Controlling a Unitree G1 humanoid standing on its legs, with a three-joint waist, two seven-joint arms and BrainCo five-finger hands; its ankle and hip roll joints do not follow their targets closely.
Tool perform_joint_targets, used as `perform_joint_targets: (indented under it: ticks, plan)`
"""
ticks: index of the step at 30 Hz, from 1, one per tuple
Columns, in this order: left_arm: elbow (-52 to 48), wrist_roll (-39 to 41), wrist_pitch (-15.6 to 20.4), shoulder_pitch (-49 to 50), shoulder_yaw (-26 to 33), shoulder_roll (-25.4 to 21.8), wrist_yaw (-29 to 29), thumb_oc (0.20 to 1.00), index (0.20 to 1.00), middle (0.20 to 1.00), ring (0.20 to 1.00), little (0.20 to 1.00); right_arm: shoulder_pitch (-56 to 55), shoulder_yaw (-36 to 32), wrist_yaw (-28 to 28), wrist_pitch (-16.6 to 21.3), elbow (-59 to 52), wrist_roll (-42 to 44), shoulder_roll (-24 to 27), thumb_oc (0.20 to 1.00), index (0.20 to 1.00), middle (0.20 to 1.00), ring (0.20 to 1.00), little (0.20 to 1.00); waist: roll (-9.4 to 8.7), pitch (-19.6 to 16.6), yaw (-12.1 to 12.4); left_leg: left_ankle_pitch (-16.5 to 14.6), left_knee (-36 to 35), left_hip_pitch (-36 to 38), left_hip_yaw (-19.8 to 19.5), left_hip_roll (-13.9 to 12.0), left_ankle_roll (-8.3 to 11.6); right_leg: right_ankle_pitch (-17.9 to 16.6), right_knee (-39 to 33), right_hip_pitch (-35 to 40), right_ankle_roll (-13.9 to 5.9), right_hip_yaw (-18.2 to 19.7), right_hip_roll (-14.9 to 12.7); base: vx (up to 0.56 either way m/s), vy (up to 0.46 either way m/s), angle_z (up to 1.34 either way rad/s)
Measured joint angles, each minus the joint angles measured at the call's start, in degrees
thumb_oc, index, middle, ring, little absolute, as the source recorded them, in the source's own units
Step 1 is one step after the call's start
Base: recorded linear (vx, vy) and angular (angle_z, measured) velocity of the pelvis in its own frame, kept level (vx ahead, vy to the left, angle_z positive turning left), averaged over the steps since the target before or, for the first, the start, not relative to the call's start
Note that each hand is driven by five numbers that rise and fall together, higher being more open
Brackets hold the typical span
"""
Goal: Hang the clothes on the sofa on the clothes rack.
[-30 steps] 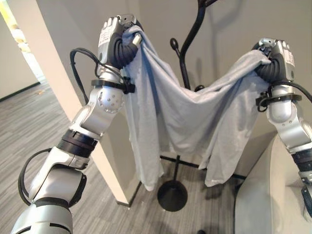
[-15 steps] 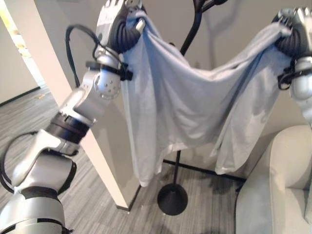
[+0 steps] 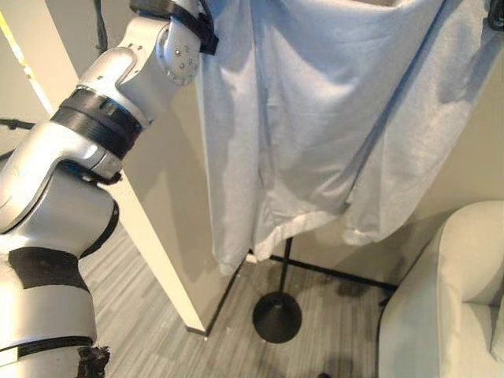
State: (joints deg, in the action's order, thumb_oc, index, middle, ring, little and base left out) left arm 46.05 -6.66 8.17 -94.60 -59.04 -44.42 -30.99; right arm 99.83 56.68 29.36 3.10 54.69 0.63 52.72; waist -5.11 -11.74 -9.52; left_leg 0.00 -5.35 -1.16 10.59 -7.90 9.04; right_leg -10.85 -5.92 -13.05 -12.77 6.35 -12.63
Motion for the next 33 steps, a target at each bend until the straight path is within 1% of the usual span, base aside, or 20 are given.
perform_joint_targets:
  ticks: [3, 4, 7, 8, 10, 12, 14, 15, 17, 21, 24, 27, 29, 30, 33]
  plan:
    - [2.12, 1.83, 0.02, -0.56, -1.53, 0.8, 0.22, 0.2, 0.2, 0.2, 0.2, 0.2, 0.52, 0.53, -0.46, 0.01, 1.13, 2.27, 0.03, 0.2, 0.2, 0.2, 0.2, 0.2, 0.36, -0.37, 0.01, 0.13, 0.0, -0.91, -0.43, -0.99, 0.39, -0.08, 0.01, -0.77, 0.68, -0.33, 1.04, 0.06, -0.091, -0.02]
    - [3.78, 2.05, 0.06, -1.02, -1.98, 0.95, 0.55, 0.2, 0.2, 0.2, 0.2, 0.2, 1.58, 2.76, -1.03, 0.08, 2.69, 3.55, 0.06, 0.2, 0.2, 0.2, 0.2, 0.2, 0.83, -0.65, -0.09, 0.19, 0.01, -1.69, -0.46, -1.88, 0.58, -0.17, 0.01, -1.58, 1.04, -0.53, 1.97, 0.09, -0.112, -0.06]
    - [7.74, 2.56, -0.04, -3.13, -4.22, 1.69, 1.7, 0.2, 0.2, 0.2, 0.2, 0.2, 2.34, 4.68, -2.29, -0.06, 5.23, 4.99, -0.25, 0.2, 0.2, 0.2, 0.2, 0.2, 1.02, -0.61, -0.35, 0.09, 0.02, -2.13, -0.59, -2.76, 0.74, -0.35, 0.03, -2.4, 1.43, -0.61, 3.02, 0.06, -0.09, -0.11]
    - [7.77, 3.75, -0.05, -3.46, -4.29, 1.73, 1.96, 0.2, 0.2, 0.2, 0.2, 0.2, 2.39, 4.63, -2.33, 0.03, 5.38, 5.17, -0.25, 0.2, 0.2, 0.2, 0.2, 0.2, 1.06, -0.6, -0.5, 0.03, 0.02, -2.36, -0.56, -2.78, 0.83, -0.35, 0.03, -2.68, 1.43, -0.63, 3.03, 0.06, -0.11, -0.07]
    - [10.22, 4.32, 0.01, -5.05, -6.47, 1.98, 2.59, 0.2, 0.2, 0.2, 0.2, 0.2, 3.66, 7.33, -3.31, -0.08, 7.91, 6.72, -1.43, 0.2, 0.2, 0.2, 0.2, 0.2, 1.13, -0.56, -1.15, 0.04, 0.02, -2.9, -0.8, -2.83, 0.83, -0.56, 0.03, -3.14, 1.71, -1.24, 3.09, 0.03, -0.073, 0.0]
    - [11.97, 4.35, -0.06, -5.29, -7.29, 2.3, 2.88, 0.2, 0.2, 0.2, 0.2, 0.2, 3.97, 8.0, -4.5, 0.01, 9.38, 6.71, -2.44, 0.2, 0.2, 0.2, 0.2, 0.2, 1.23, -0.54, -1.29, 0.01, 0.03, -3.02, -0.72, -2.89, 0.87, -0.56, 0.03, -3.44, 1.74, -1.26, 3.15, 0.02, -0.069, -0.03]
    - [15.11, 4.33, -0.13, -5.5, -8.31, 3.64, 4.01, 0.2, 0.2, 0.2, 0.2, 0.2, 4.15, 8.99, -5.34, -0.03, 10.82, 6.71, -3.4, 0.2, 0.2, 0.2, 0.2, 0.2, 1.24, -0.58, -1.2, 0.02, 0.03, -3.5, -0.79, -2.88, 0.86, -0.63, 0.03, -3.91, 1.91, -1.34, 3.17, 0.0, -0.056, -0.01]
    - [16.69, 4.3, -0.34, -5.49, -8.89, 3.91, 4.8, 0.2, 0.2, 0.2, 0.2, 0.2, 4.11, 9.19, -6.51, -0.1, 11.58, 6.72, -4.55, 0.2, 0.2, 0.2, 0.2, 0.2, 1.39, -0.53, -1.22, 0.06, 0.03, -3.82, -0.8, -2.89, 0.89, -0.74, 0.03, -4.31, 2.05, -1.3, 3.23, 0.0, -0.059, -0.02]
    - [17.85, 4.3, -0.67, -5.49, -9.3, 4.16, 5.5, 0.2, 0.2, 0.2, 0.2, 0.2, 4.02, 9.39, -7.83, -0.06, 11.46, 6.69, -5.04, 0.2, 0.2, 0.2, 0.2, 0.2, 1.66, -0.55, -1.2, 0.08, 0.03, -4.3, -0.89, -2.88, 0.93, -0.79, 0.03, -4.73, 2.11, -1.3, 3.24, -0.01, -0.06, -0.01]
    - [21.17, 4.16, -0.91, -5.31, -10.68, 4.04, 8.14, 0.2, 0.2, 0.2, 0.2, 0.2, 3.12, 12.91, -12.93, 0.01, 13.05, 6.11, -5.82, 0.2, 0.2, 0.2, 0.2, 0.2, 2.22, -0.61, -1.21, 0.09, 0.04, -5.87, -1.97, -2.83, 0.92, -0.97, 0.04, -6.06, 2.3, -1.59, 3.34, -0.02, -0.032, 0.03]
    - [22.67, 3.69, -1.28, -3.95, -10.71, 4.1, 9.8, 0.2, 0.2, 0.2, 0.2, 0.2, 0.18, 12.94, -16.05, -0.52, 13.79, 5.79, -6.62, 0.2, 0.2, 0.2, 0.2, 0.2, 2.33, -0.61, -1.18, 0.09, 0.04, -6.36, -1.99, -2.81, 0.93, -0.99, 0.05, -6.58, 2.33, -1.56, 3.38, 0.0, 0.0, 0.0]
    - [24.05, 2.86, -1.46, -1.05, -10.56, 4.6, 11.23, 0.2, 0.2, 0.2, 0.2, 0.2, -3.63, 13.0, -17.93, -1.19, 13.8, 3.78, -8.03, 0.2, 0.2, 0.2, 0.2, 0.2, 2.5, -0.56, -1.18, 0.08, 0.05, -6.61, -2.07, -2.77, 0.93, -1.0, 0.06, -6.8, 2.34, -1.62, 3.37, 0.0, 0.0, 0.0]
    - [25.5, 0.94, -1.97, 1.72, -10.2, 6.26, 12.03, 0.2, 0.2, 0.2, 0.2, 0.2, -6.19, 12.89, -18.81, -1.49, 14.39, 3.22, -9.33, 0.2, 0.2, 0.2, 0.2, 0.2, 2.53, -0.55, -1.15, 0.08, 0.04, -6.68, -2.23, -2.77, 0.93, -1.0, 0.06, -6.8, 2.34, -1.72, 3.36, 0.0, 0.0, 0.0]
    - [26.19, -0.5, -2.4, 4.37, -10.26, 7.29, 13.48, 0.2, 0.2, 0.2, 0.2, 0.2, -8.09, 12.91, -20.15, -1.81, 15.2, 1.57, -10.85, 0.2, 0.2, 0.2, 0.2, 0.2, 2.63, -0.46, -1.11, 0.09, 0.05, -6.99, -2.42, -2.75, 0.92, -1.03, 0.06, -7.08, 2.38, -1.84, 3.35, 0.0, 0.0, 0.0]
    - [27.44, -1.71, -2.62, 7.43, -9.48, 8.99, 14.61, 0.2, 0.2, 0.2, 0.2, 0.2, -10.24, 12.87, -21.61, -1.79, 15.94, -0.39, -12.84, 0.2, 0.2, 0.2, 0.2, 0.2, 2.7, -0.46, -1.19, 0.1, 0.05, -7.59, -2.78, -2.73, 0.92, -1.08, 0.06, -7.58, 2.44, -1.92, 3.35, 0.0, -0.001, 0.01]
